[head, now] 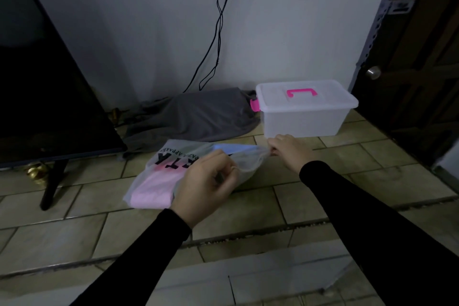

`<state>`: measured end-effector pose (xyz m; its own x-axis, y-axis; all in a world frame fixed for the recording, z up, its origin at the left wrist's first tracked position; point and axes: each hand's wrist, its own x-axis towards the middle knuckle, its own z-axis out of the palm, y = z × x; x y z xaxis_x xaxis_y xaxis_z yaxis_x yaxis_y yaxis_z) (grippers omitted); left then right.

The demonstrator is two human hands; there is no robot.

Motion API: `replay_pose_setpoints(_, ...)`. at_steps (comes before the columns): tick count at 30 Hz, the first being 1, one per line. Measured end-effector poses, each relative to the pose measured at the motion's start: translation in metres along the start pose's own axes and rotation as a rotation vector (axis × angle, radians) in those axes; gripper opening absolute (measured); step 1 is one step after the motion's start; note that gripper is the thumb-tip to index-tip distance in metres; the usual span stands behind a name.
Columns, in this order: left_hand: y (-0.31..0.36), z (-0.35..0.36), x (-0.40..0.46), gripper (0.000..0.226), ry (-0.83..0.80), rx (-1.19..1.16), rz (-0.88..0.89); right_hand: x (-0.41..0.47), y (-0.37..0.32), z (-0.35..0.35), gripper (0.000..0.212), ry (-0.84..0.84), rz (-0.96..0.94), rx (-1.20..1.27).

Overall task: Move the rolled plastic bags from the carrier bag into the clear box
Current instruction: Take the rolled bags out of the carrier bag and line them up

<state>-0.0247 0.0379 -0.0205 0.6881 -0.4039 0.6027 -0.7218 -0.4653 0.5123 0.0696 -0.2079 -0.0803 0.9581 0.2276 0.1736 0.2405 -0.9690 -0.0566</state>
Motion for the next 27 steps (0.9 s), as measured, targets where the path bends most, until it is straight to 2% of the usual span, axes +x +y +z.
replay_pose_setpoints(4,0.000,-0.005,-0.004,0.034,0.011,-0.054,0.028,0.003,0.004,0.002,0.011,-0.052,0.027,-0.056)
replay_pose_setpoints(8,-0.006,-0.002,-0.009,0.031,-0.018,-0.059,0.000,0.000,-0.002,0.008,0.008,-0.061,0.150,-0.003)
replay_pose_setpoints(11,-0.010,0.011,-0.013,0.027,-0.017,-0.128,-0.093,-0.009,-0.019,0.009,0.016,0.013,0.379,0.293)
replay_pose_setpoints(13,-0.010,0.024,-0.015,0.020,-0.050,-0.155,-0.166,-0.017,-0.032,0.003,0.009,0.015,0.511,0.542)
replay_pose_setpoints(17,-0.005,0.058,-0.010,0.018,-0.049,-0.174,-0.293,-0.036,-0.056,-0.013,0.051,-0.266,0.576,0.769)
replay_pose_setpoints(18,-0.004,0.064,-0.007,0.017,-0.083,-0.175,-0.320,-0.039,-0.058,-0.016,0.061,-0.264,0.593,0.765)
replay_pose_setpoints(20,-0.001,0.074,-0.003,0.012,-0.257,-0.171,-0.313,-0.043,-0.056,-0.022,0.072,-0.186,0.632,0.806)
replay_pose_setpoints(22,-0.001,0.073,-0.005,0.007,-0.422,-0.156,-0.237,-0.049,-0.054,-0.028,0.065,-0.131,0.643,0.893)
replay_pose_setpoints(23,-0.005,0.068,-0.009,0.010,-0.432,-0.081,-0.185,-0.053,-0.053,-0.028,0.056,-0.148,0.623,0.886)
replay_pose_setpoints(25,-0.022,0.053,-0.018,0.022,-0.346,0.194,-0.118,-0.062,-0.057,-0.026,0.040,-0.227,0.599,0.820)
replay_pose_setpoints(27,-0.051,0.036,-0.030,0.035,-0.241,0.437,-0.286,-0.069,-0.062,-0.024,0.031,-0.229,0.623,0.794)
